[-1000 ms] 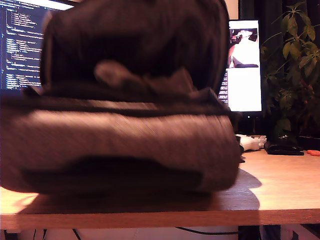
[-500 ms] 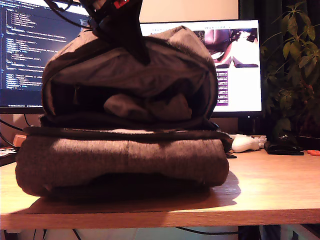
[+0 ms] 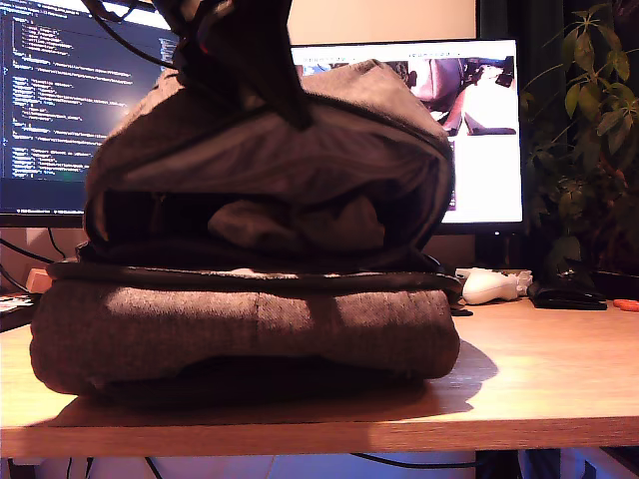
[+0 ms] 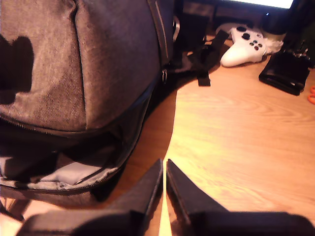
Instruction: Pack the pair of socks inside the grey Google backpack
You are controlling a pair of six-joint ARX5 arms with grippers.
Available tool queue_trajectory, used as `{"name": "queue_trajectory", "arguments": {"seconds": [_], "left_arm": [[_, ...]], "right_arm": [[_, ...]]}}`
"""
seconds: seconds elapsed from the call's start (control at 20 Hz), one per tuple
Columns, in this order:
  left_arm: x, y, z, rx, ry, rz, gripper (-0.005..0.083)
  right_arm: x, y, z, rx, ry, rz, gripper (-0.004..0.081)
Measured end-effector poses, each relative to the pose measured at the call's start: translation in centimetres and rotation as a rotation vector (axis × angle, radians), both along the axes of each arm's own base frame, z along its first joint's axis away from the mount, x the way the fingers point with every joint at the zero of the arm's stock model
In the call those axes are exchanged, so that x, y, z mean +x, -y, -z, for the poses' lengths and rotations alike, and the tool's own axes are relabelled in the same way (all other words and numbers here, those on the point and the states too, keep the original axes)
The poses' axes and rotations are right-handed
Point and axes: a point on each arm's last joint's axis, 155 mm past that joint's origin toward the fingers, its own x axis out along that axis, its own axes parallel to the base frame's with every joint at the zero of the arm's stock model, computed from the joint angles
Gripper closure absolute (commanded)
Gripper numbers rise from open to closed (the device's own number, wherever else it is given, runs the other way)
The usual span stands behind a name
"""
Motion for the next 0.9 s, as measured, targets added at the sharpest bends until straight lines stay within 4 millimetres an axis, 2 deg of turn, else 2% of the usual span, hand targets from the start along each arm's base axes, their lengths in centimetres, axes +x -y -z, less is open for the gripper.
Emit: {"name": "queue_trajectory", "arguments": {"seconds": [0.15, 0.25, 0.3, 0.35, 0.45, 0.5, 0.55, 0.7, 0.75, 0.8, 0.85, 0.9], "left_arm": [[-0.6, 0.3, -0.3, -0.022, -0.016, 0.020, 0.0736], [-1.3, 0.1, -1.2, -0.041, -0.017, 0.032, 0.0731], [-1.7, 0.1, -1.8, -0.055, -0.015, 0.039, 0.0663], [-2.0, -0.1, -2.4, -0.071, -0.013, 0.044, 0.0546], [-3.2, -0.3, -2.9, -0.091, -0.041, 0.067, 0.0243], [-3.9, -0.3, -2.9, -0.099, -0.080, 0.065, 0.0118], [-4.4, -0.3, -2.8, -0.099, -0.097, 0.078, 0.0057], [-4.5, -0.4, -2.6, -0.090, -0.102, 0.071, 0.0052], [-4.4, -0.4, -2.6, -0.090, -0.099, 0.070, 0.0071], [-4.2, -0.4, -2.7, -0.089, -0.091, 0.065, 0.0157], [-4.1, -0.4, -2.7, -0.091, -0.086, 0.065, 0.0322], [-3.9, -0.4, -2.8, -0.089, -0.077, 0.059, 0.0577]], "right_arm": [[0.5, -0.6, 0.7, -0.041, -0.012, -0.014, 0.0780], [0.9, -1.2, 0.2, -0.029, 0.011, -0.022, 0.0780], [1.1, -1.3, -0.1, -0.019, 0.021, -0.023, 0.0780], [1.2, -1.3, -0.2, -0.011, 0.020, -0.022, 0.0780], [1.4, -1.0, -0.1, -0.014, 0.017, -0.015, 0.0780], [1.5, -0.8, -0.1, -0.013, 0.017, -0.005, 0.0780], [1.6, -0.6, -0.1, -0.023, 0.021, -0.004, 0.0780], [1.8, -0.6, -0.1, -0.015, 0.017, -0.004, 0.0780], [1.8, -0.6, -0.1, -0.013, 0.015, -0.005, 0.0780], [1.8, -0.6, -0.1, -0.010, 0.014, -0.007, 0.0780], [1.8, -0.9, -0.2, 0.000, 0.015, -0.016, 0.0780], [1.9, -1.1, -0.5, 0.014, 0.024, -0.021, 0.0780]]}}
